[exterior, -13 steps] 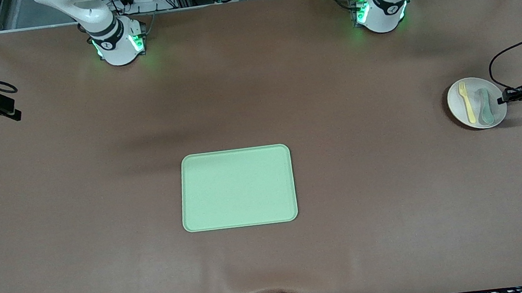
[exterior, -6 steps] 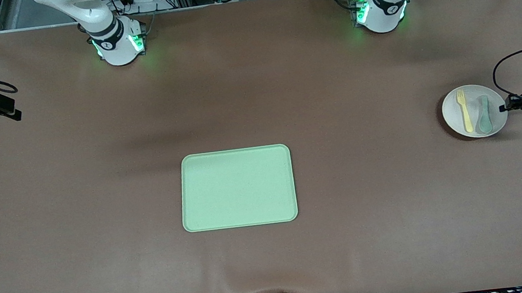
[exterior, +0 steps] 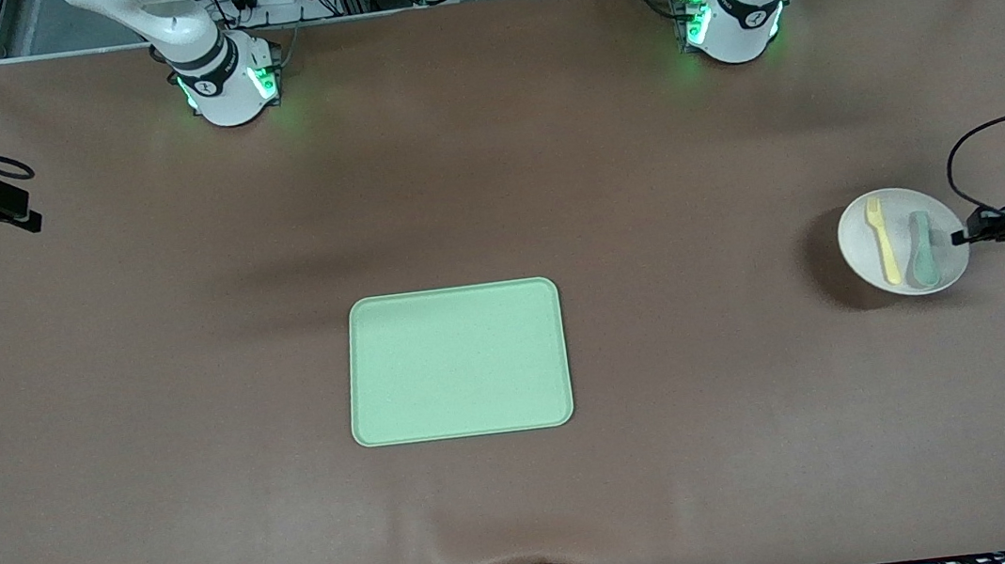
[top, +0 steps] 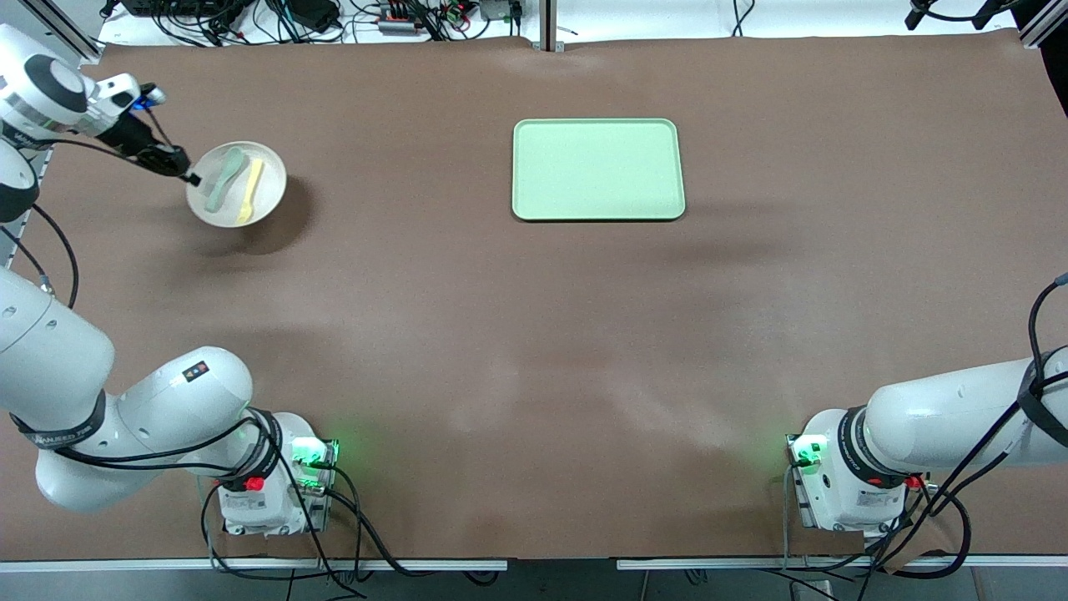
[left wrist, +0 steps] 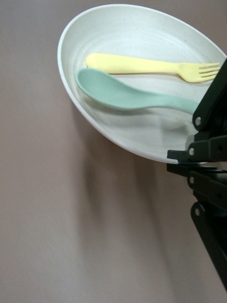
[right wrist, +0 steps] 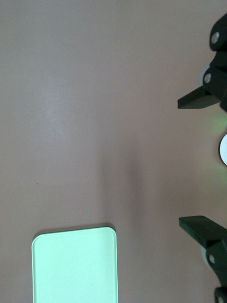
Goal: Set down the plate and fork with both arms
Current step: 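Carry the plate with the left gripper onto the green tray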
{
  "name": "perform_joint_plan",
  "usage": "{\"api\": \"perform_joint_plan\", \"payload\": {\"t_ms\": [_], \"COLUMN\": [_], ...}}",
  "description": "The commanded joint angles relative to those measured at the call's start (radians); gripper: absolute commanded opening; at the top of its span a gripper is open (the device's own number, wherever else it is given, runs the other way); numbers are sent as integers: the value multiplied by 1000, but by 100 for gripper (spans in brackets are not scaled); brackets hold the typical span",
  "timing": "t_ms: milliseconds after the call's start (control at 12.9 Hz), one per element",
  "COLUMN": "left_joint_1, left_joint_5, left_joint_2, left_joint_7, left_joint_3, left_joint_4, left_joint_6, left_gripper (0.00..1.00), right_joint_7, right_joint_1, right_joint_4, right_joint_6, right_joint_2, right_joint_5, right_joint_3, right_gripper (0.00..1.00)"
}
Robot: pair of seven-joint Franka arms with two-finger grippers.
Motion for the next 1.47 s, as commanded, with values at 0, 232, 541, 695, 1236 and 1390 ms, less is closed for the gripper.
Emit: {"api": "perform_joint_plan", "payload": {"t_ms": [0, 232, 541, 695, 1236, 1390], "left_joint_1": [-9, -133, -271, -331, -604, -676], "left_joint_5": [-9, -3, -15, -17, -42, -42], "left_joint_2": [0, 1, 36, 73, 141, 168], "left_joint_7": [-133, -297, -478, -571, -917, -1018], "left_joint_3": [-104, -115, -116, -116, -112, -107], "left_joint_4": [48, 99, 130, 177, 273, 312], "left_joint_6": [-26, -27, -20, -20, 26, 28], "left_gripper": [0, 0, 0, 0, 0, 0], "right_joint_7": [15, 15, 15, 15, 15, 15], "right_joint_1": [9, 9, 9, 9, 9, 9], "right_joint_4": [-1, -1, -3, -3, -3, -3], "right_joint_6": [-3, -3, -3, -3, -3, -1], "right_joint_2": [-4, -4, -4, -4, -4, -4], "right_joint_5": [-3, -3, -3, -3, -3, -3], "right_joint_3": [-4, -4, -4, -4, -4, -4], "right_gripper": [100, 100, 100, 100, 100, 100]}}
